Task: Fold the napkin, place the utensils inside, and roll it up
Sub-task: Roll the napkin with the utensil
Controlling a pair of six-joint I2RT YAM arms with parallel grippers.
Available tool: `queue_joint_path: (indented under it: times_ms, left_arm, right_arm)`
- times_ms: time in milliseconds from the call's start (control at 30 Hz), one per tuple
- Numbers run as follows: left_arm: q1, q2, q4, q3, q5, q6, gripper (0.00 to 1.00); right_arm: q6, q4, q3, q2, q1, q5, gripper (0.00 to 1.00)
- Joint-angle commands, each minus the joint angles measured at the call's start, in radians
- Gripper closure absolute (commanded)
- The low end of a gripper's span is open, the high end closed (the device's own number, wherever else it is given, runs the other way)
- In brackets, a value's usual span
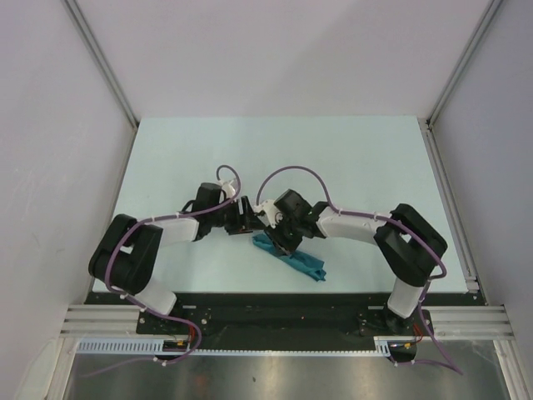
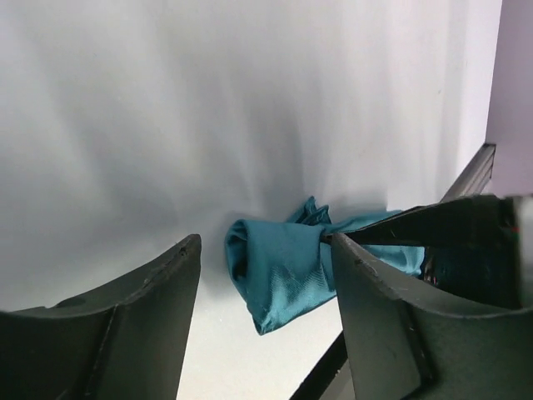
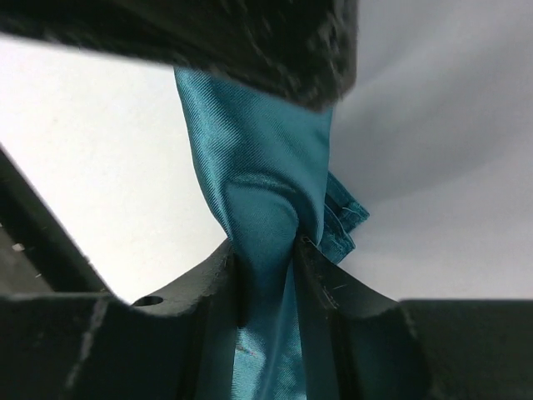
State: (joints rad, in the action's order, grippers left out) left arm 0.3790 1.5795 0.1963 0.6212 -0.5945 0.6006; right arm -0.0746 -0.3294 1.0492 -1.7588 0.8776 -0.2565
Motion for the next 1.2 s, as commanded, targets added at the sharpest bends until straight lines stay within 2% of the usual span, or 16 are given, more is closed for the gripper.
queue_joint_path:
  times_ms: [0,167,433,700,800,1167]
  left_arm:
    - [-0.011,-0.058,0.012,0.008,0.01,-0.03,0.31]
    - [-0.008,-0.081,0.113,-0.083,-0.05,0.007,0.3]
    - [0.024,-0.078,0.209,-0.129,-0.071,0.051,0.33]
    - [0.038,0.0,0.33,-0.129,-0.091,0.117,0.52]
    - [0.041,0.017,0.357,-0.127,-0.094,0.14,0.56]
    - [0.041,0.037,0.364,-0.104,-0.076,0.153,0.56]
  right_arm:
    - [0.033,-0.007,-0.005,-0.073,-0.052,-0.242,0.66]
    - [0.053,0.003,-0.003,-0.126,-0.109,-0.308,0.66]
    - [0.07,0.013,0.0,-0.182,-0.163,-0.334,0.61]
    - [0.091,0.01,0.0,-0.176,-0.192,-0.32,0.51]
    - [0.096,0.015,-0.005,-0.151,-0.2,-0.314,0.45]
    - [0.107,0.016,-0.012,0.008,-0.233,-0.342,0.28]
